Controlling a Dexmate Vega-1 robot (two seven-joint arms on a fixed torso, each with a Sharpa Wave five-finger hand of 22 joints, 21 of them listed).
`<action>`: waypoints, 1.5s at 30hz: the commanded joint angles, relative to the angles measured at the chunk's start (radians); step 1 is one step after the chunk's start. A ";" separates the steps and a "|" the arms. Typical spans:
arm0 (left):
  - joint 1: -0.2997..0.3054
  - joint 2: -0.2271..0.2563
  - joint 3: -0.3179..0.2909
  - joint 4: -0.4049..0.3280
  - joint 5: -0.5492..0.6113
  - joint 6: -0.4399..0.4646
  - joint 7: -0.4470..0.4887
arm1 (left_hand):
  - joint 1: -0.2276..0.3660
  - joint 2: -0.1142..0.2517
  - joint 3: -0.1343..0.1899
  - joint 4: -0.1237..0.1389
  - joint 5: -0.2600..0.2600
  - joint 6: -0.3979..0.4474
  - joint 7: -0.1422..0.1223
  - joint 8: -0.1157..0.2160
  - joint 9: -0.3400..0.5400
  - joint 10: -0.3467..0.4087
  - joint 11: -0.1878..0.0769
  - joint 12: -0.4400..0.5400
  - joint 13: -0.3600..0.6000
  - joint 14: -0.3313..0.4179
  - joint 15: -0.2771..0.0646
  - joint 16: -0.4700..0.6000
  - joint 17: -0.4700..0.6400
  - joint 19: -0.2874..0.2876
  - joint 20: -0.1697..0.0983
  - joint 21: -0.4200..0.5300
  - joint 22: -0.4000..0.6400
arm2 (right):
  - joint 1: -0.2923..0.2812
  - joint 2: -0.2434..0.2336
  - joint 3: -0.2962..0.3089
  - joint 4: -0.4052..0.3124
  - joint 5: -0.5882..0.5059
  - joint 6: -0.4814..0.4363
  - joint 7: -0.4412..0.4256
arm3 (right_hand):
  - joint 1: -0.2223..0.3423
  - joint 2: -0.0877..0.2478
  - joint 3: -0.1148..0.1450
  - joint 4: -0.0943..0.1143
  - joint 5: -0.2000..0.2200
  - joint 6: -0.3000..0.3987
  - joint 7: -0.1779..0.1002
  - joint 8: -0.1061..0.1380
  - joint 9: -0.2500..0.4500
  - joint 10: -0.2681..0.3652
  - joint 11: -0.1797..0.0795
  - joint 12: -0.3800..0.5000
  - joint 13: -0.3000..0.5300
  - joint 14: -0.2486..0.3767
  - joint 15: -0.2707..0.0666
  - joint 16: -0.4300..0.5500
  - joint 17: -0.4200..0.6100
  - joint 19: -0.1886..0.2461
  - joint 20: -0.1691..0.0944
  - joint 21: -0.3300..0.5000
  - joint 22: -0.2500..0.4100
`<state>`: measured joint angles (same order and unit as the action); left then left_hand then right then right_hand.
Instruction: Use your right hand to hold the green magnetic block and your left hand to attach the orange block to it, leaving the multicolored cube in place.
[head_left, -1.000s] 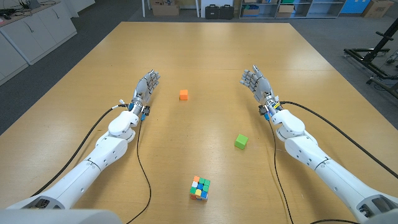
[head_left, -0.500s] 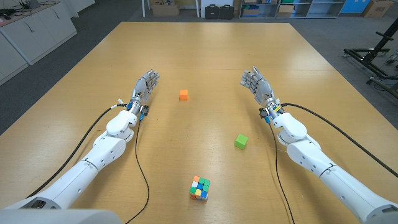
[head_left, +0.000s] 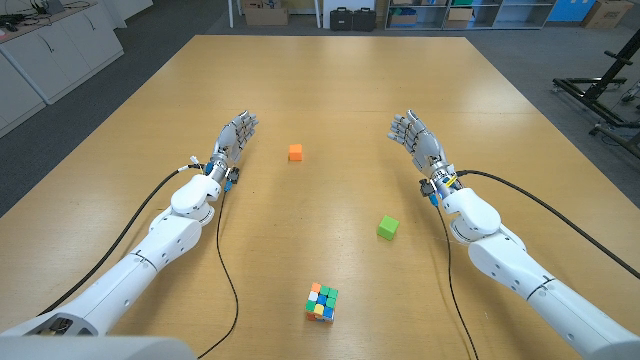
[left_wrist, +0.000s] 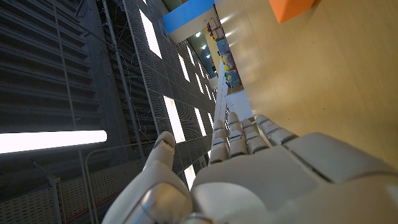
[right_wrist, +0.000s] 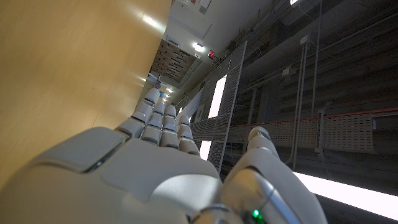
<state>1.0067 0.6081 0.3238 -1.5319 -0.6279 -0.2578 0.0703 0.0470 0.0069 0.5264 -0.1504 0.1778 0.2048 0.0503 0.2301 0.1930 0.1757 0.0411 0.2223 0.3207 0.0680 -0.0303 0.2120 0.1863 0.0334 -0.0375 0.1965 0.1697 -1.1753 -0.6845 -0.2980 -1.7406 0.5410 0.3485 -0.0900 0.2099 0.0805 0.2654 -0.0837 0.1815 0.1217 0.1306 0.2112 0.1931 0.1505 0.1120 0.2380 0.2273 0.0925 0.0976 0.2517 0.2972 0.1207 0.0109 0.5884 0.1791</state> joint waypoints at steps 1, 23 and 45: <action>0.003 0.003 -0.006 -0.014 -0.001 0.004 0.009 | 0.008 0.005 0.009 -0.001 0.004 0.010 -0.001 0.004 0.003 0.013 0.000 0.005 0.001 0.011 -0.004 -0.002 -0.001 0.010 -0.040 0.003 0.006 | -0.054 -0.028 0.022 -0.055 -0.025 -0.001 -0.025 | 0.012 0.002 0.002 -0.010 0.004 0.017 0.022 0.010 0.003 0.014 -0.002 0.009 0.002 0.008 -0.001 0.006 -0.001 0.008 0.002 0.005 0.006; 0.012 0.006 -0.006 -0.030 0.000 -0.002 0.003 | 0.009 0.008 0.010 -0.002 0.003 0.026 -0.002 0.007 0.003 0.025 -0.001 0.007 -0.007 0.022 -0.009 -0.002 -0.001 0.013 -0.041 0.002 0.006 | -0.244 -0.079 0.107 -0.199 -0.112 -0.002 -0.126 | 0.031 0.009 0.007 -0.022 0.006 0.052 0.016 0.019 0.004 0.042 -0.006 0.017 -0.004 0.025 -0.003 0.011 -0.002 0.027 -0.001 0.004 0.007; 0.067 0.024 -0.032 -0.082 -0.007 -0.025 0.016 | 0.009 0.009 0.011 -0.002 0.003 0.033 -0.006 0.006 0.004 0.032 -0.004 0.006 -0.016 0.026 -0.010 -0.004 -0.001 0.017 -0.043 0.002 0.006 | -0.412 -0.081 0.178 -0.316 -0.243 -0.014 -0.200 | 0.051 0.015 0.014 -0.034 0.010 0.065 0.014 0.021 0.004 0.053 -0.010 0.020 -0.007 0.033 0.001 0.014 -0.002 0.033 0.002 0.002 0.008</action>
<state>1.0491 0.6205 0.3047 -1.5925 -0.6321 -0.2746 0.0787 0.0510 0.0110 0.5305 -0.1545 0.1773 0.2288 0.0456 0.2301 0.1929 0.1989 0.0392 0.2222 0.3036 0.0841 -0.0357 0.2120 0.1864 0.0418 -0.0353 0.1964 0.1696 -1.5070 -0.7659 -0.1539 -1.9989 0.3609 0.3459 -0.2516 0.2455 0.0949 0.2762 -0.1115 0.1855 0.1790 0.1342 0.2266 0.1930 0.1933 0.1049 0.2515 0.2182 0.1170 0.0946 0.2596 0.2925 0.1473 0.0126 0.5884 0.1839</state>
